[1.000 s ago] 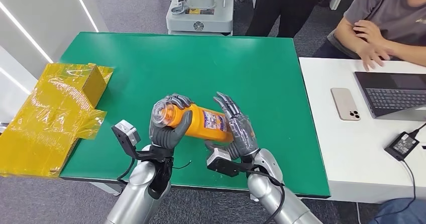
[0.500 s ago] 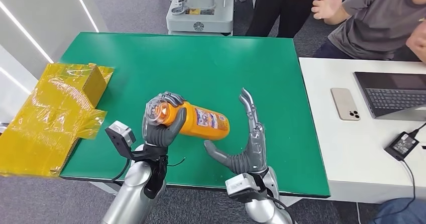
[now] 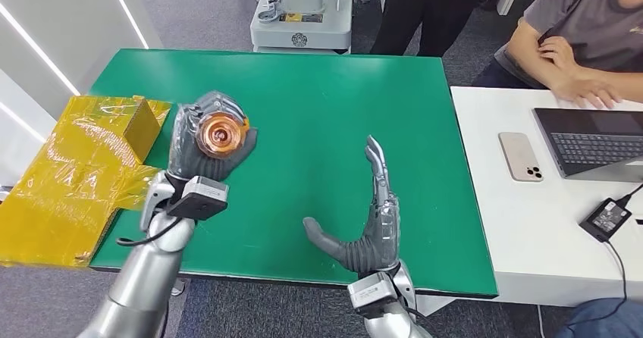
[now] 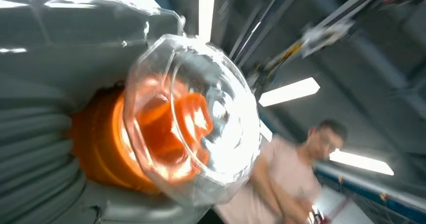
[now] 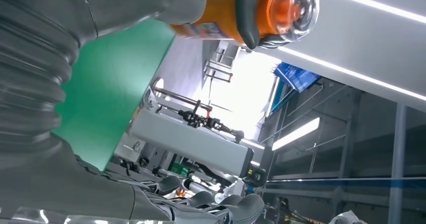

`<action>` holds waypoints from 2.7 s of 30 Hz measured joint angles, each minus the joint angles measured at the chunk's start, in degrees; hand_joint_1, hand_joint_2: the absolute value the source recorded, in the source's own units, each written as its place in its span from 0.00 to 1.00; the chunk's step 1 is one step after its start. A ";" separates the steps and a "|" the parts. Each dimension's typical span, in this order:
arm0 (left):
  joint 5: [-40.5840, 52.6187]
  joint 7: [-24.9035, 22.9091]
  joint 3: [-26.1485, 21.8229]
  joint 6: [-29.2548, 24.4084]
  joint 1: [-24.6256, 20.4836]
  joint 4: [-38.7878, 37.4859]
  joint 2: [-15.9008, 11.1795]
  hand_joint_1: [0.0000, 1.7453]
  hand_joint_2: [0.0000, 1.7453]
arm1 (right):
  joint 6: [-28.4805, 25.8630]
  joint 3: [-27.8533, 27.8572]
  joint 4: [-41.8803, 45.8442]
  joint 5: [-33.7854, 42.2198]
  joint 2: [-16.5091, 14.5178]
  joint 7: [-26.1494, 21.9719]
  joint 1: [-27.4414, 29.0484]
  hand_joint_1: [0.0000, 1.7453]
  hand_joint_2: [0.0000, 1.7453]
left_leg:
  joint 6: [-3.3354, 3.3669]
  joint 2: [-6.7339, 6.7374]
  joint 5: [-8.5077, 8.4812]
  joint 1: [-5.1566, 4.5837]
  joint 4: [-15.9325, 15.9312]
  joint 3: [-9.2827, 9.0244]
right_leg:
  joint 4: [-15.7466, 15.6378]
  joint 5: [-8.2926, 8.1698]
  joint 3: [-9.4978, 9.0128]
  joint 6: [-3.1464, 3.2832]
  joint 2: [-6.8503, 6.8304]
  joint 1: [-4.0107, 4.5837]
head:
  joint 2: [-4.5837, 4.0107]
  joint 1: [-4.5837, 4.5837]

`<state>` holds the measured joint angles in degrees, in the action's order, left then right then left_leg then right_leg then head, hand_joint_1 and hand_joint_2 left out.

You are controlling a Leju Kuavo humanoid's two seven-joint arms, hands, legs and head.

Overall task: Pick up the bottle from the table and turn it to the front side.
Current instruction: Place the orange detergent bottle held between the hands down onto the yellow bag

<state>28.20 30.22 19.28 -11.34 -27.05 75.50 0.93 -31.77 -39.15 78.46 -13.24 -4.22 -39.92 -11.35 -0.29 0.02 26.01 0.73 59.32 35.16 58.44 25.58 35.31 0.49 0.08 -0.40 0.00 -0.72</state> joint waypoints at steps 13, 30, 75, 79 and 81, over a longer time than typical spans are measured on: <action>18.78 -4.66 1.32 -12.49 -12.86 -19.16 -11.47 1.00 1.00 | 1.45 0.33 3.55 -1.38 -0.65 -0.03 3.70 0.00 1.00 | -0.05 0.08 -0.02 0.00 -0.01 -0.03 | 0.00 -0.01 0.02 0.01 0.12 0.00 | 0.00 -0.02; 31.41 -5.53 2.74 -14.46 -19.13 -43.15 -18.15 1.00 1.00 | 2.95 0.64 7.76 -2.48 -0.92 0.99 6.74 0.00 1.00 | -0.05 0.18 -0.02 0.00 -0.05 -0.03 | 0.01 0.00 0.04 0.04 0.21 0.00 | 0.00 0.00; 44.35 -7.87 10.32 -3.97 -16.17 -57.34 -13.29 1.00 1.00 | 2.23 0.44 8.94 -2.54 -0.98 1.93 7.38 0.00 1.00 | -0.05 0.05 -0.03 -0.01 -0.05 -0.01 | -0.01 0.00 0.03 0.04 0.09 -0.01 | 0.00 0.01; 43.82 -9.20 10.32 -0.53 -16.16 -57.71 -13.00 1.00 1.00 | 2.22 0.50 9.26 -3.21 -0.98 1.95 7.45 0.00 1.00 | -0.05 0.07 -0.03 -0.01 -0.05 -0.01 | -0.01 0.00 0.03 0.04 0.11 -0.01 | 0.00 0.01; 43.77 -10.07 10.32 1.30 -16.31 -57.83 -13.00 1.00 1.00 | 2.21 0.55 9.32 -3.39 -0.98 1.95 7.47 0.00 1.00 | -0.05 0.07 -0.02 -0.01 -0.05 -0.01 | -0.01 0.01 0.03 0.04 0.10 -0.01 | 0.00 0.01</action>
<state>71.97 20.15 29.59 -10.04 -43.36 17.67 -12.07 -29.56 -38.59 87.78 -16.63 -5.20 -37.97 -3.88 -0.34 0.08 25.99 0.71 59.28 35.16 58.43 25.58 35.34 0.53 0.19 -0.42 0.00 -0.72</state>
